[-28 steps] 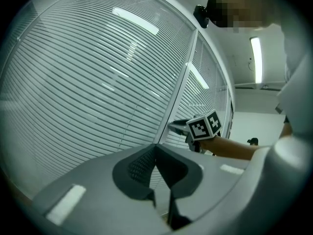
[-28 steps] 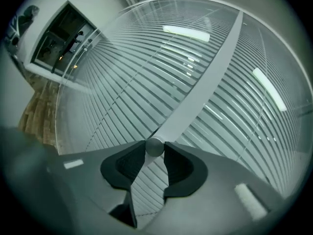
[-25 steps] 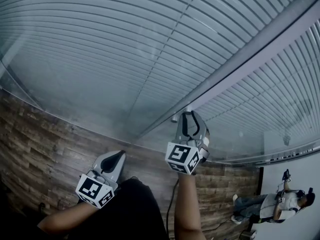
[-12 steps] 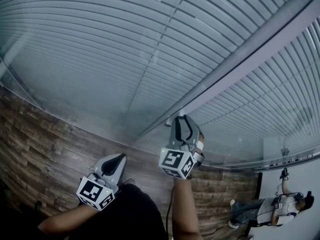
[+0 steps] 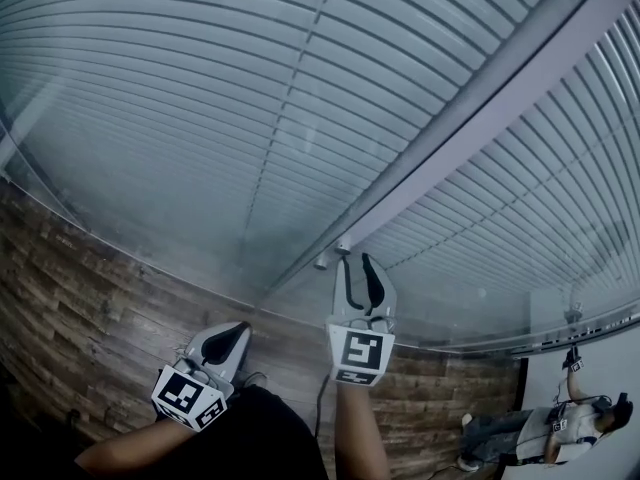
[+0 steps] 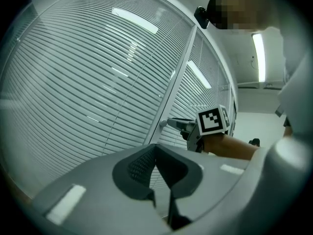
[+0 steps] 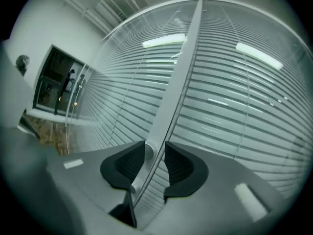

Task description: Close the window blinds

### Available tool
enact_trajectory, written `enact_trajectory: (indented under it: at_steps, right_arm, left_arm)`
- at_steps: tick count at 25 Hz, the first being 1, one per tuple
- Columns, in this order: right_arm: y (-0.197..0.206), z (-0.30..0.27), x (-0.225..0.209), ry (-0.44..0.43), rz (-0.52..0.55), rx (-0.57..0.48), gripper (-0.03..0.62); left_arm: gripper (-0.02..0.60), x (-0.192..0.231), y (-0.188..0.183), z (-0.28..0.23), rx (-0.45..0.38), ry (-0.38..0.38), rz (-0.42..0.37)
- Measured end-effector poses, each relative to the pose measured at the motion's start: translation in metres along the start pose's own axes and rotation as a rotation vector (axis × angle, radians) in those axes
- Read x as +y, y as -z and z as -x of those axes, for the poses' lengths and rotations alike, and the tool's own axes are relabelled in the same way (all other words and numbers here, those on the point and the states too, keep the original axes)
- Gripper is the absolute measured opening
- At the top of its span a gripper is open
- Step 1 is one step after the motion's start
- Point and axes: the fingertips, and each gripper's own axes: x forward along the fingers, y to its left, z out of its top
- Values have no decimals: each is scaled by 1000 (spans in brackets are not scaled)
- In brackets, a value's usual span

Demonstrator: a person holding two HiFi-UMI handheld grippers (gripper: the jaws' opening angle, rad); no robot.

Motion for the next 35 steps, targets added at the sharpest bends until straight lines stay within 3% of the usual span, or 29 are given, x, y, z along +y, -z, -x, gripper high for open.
enact_trajectory:
  at_steps: [4, 8, 14, 18, 28, 35]
  right_arm:
    - [-6, 30, -11, 5, -193, -114, 22]
    - [-5, 49, -6, -30, -297, -182, 3]
    - [-12, 62, 9, -73, -280, -225, 2]
    - [3, 68, 4, -58, -303, -172, 2]
    - [5, 83, 23, -88, -248, -169, 0]
    - [-3, 90, 29, -81, -279, -201, 0]
  left_arm:
    - [0, -15, -2, -13, -8, 13, -19]
    - [0, -27, -3, -25, -22, 33, -47]
    - [0, -31, -12, -31, -54, 26, -119]
    - [0, -39, -20, -40, -75, 43, -138]
    - [0, -55, -14, -47, -47, 87, -165]
    - [0, -61, -11, -42, -34, 99, -184]
